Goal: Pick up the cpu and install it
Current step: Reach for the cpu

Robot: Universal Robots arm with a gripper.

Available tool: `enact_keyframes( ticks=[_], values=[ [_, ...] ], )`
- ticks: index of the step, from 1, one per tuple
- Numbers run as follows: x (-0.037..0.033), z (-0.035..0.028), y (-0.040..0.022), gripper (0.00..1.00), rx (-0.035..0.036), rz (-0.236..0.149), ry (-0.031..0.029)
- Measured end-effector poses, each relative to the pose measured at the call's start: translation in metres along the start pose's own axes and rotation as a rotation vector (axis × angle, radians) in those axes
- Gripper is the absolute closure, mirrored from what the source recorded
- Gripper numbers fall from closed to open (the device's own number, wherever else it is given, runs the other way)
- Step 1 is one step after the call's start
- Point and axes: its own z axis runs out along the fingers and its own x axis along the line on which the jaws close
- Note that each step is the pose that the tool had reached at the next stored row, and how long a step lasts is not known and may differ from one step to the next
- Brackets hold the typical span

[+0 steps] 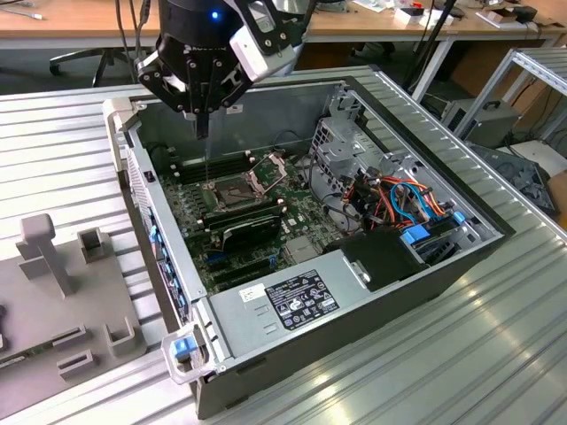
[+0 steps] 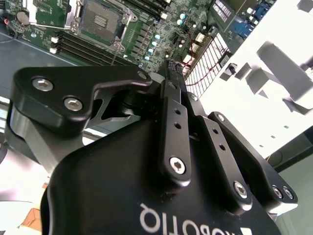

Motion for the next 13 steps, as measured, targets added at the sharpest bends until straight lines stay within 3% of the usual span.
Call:
enact_keyframes(
  ticks=[13],
  values=[
    [0.0079,0.0001,-0.0006,0.89,0.0000,0.000,0.0000]
  ],
)
